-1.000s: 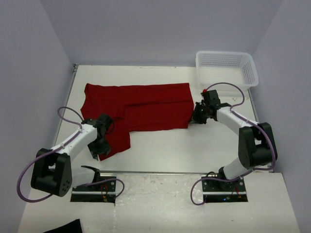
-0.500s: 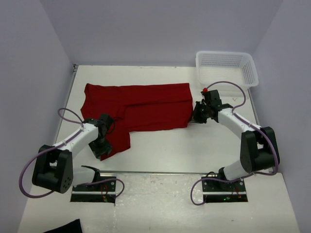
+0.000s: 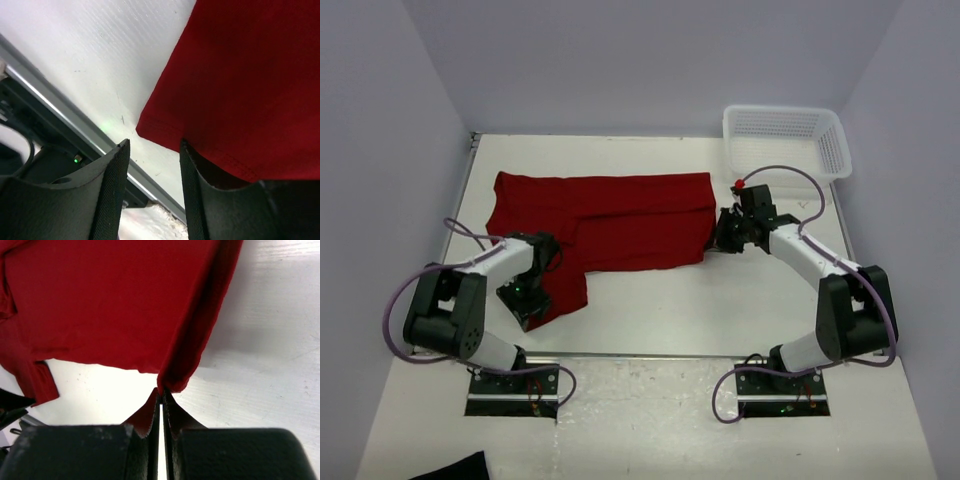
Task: Fold and stack the t-shirts
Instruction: Grap the side of the flattened tshirt closest away from the robot with both arms
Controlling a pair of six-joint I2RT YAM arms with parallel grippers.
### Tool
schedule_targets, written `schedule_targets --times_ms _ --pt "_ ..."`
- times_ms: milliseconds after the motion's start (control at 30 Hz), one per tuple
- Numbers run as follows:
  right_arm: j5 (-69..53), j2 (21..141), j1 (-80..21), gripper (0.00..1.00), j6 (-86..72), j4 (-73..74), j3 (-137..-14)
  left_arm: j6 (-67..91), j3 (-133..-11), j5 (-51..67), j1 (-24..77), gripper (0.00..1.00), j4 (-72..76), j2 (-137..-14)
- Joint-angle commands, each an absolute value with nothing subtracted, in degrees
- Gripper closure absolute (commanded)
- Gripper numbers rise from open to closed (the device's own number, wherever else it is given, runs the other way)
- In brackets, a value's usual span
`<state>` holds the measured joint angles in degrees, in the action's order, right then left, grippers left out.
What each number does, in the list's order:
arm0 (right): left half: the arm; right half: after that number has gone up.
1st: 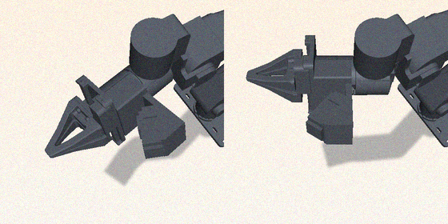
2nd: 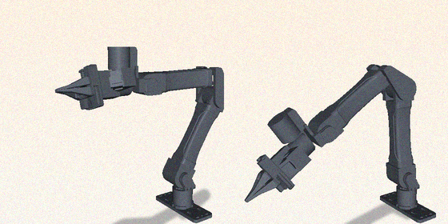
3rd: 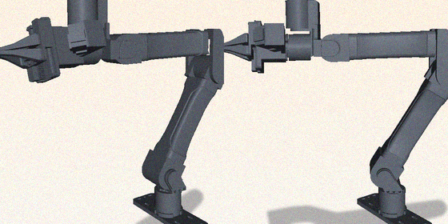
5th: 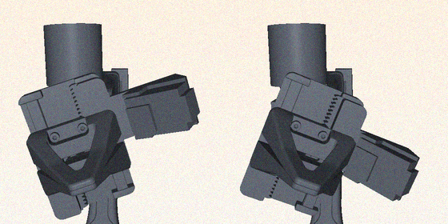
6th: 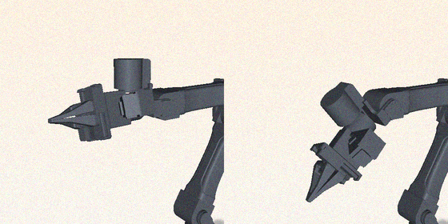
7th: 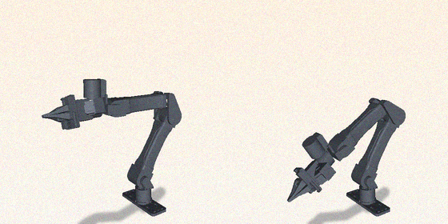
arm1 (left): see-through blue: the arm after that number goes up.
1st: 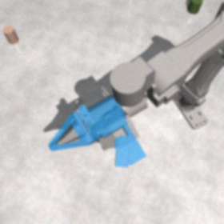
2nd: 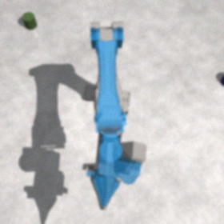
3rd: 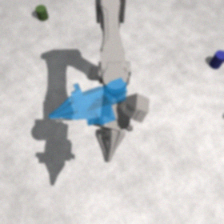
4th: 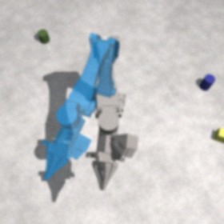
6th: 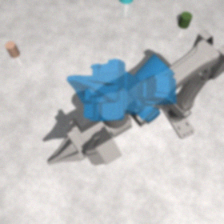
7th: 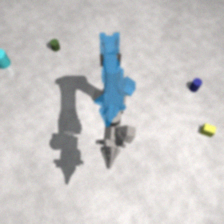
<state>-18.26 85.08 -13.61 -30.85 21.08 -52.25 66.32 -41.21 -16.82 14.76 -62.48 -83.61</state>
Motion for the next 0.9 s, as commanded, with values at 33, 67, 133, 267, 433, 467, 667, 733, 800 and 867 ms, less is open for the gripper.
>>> schedule_targets --times_ms 33,67,133,267,433,467,667,733,800,867 --pt "-20.74 81.83 -13.98 1.00 -29.97 19.07 -51.68 71.01 -44.99 -19.51 15.20 0.51 -66.70 -92.45" --pt "-20.74 81.74 -14.06 1.00 -29.97 18.81 -51.42 71.28 -45.26 -19.51 15.21 0.50 -67.41 -94.90" --pt "-21.35 81.56 -14.06 1.00 -29.97 18.63 -51.15 71.72 -45.79 -19.69 15.29 0.48 -67.76 -96.41" --pt "-21.80 81.56 -14.15 1.00 -29.97 18.37 -51.24 72.60 -46.23 -19.78 15.29 0.48 -68.20 -97.91" --pt "-22.85 82.00 -14.06 1.00 -30.23 17.49 -50.80 68.47 -47.29 -19.25 15.73 0.51 -66.53 -94.68" --pt "-23.11 82.35 -14.15 1.00 -30.41 17.32 -50.80 67.86 -47.02 -18.90 15.73 0.51 -64.97 -93.44" --pt "-23.64 82.71 -14.15 1.00 -30.50 16.87 -50.80 66.62 -45.09 -16.69 15.82 0.51 -59.42 -88.86" --pt "-23.64 82.62 -14.15 1.00 -30.50 16.96 -50.89 65.92 -44.12 -16.96 15.91 0.50 -57.49 -87.90" --pt "-23.56 82.62 -14.24 1.00 -30.41 17.23 -50.89 65.22 -42.20 -15.65 15.91 0.50 -53.72 -86.49" --pt "-24.08 82.62 -14.24 1.00 -30.32 17.05 -50.98 65.56 -39.74 -14.33 16.08 0.49 -50.20 -84.73"
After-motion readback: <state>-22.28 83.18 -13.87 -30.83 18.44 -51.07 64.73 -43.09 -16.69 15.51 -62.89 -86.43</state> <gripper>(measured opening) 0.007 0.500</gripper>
